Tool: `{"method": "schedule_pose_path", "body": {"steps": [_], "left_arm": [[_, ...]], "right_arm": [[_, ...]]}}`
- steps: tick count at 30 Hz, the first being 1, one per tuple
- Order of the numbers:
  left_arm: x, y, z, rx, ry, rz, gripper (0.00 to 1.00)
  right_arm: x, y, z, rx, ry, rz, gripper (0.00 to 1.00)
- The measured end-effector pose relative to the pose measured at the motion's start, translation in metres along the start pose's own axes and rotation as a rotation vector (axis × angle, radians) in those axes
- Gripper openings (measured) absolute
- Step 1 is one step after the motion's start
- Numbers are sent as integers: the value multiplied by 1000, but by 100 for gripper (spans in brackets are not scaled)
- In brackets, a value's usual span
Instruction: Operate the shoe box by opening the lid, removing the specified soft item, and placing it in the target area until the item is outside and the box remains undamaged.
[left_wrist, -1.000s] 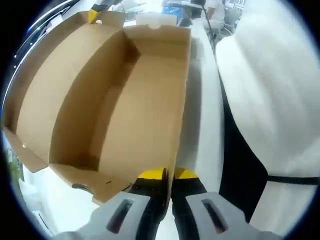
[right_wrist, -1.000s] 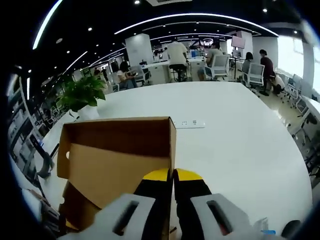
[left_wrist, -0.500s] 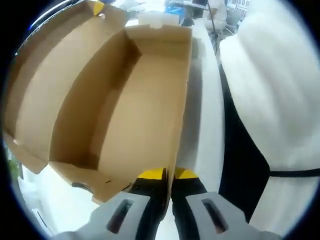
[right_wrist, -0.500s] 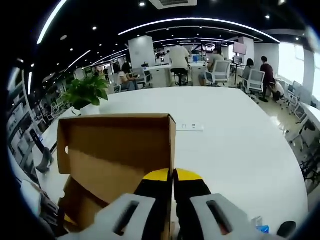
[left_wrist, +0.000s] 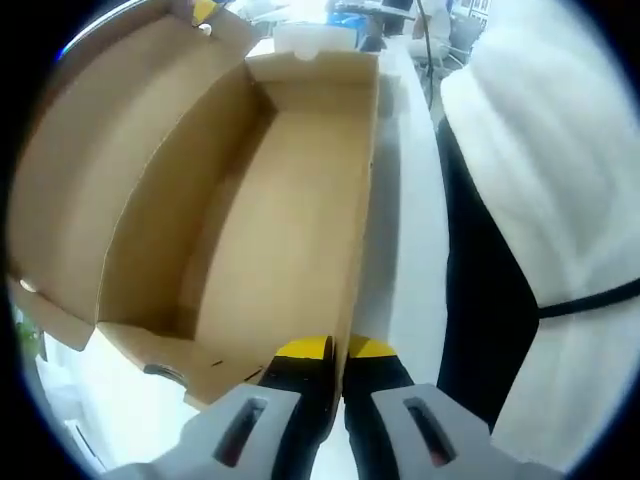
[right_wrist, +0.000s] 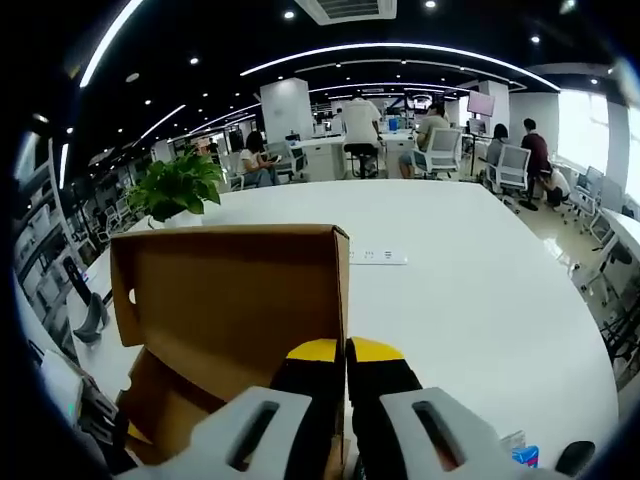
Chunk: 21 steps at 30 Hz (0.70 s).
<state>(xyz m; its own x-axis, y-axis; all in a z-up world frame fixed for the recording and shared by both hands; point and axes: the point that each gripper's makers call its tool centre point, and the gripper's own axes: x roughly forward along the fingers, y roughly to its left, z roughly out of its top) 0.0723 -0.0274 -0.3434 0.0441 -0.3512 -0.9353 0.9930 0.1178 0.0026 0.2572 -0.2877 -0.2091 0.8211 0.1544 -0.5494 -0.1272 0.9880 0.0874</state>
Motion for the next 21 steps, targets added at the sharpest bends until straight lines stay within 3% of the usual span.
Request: {"method": "schedule_pose_path", "body": {"steps": [21], "left_arm": [[0,1,-1,5,-12,14,3]], "right_arm": [[-17,5,-5,-52,-3,-19,0]]}}
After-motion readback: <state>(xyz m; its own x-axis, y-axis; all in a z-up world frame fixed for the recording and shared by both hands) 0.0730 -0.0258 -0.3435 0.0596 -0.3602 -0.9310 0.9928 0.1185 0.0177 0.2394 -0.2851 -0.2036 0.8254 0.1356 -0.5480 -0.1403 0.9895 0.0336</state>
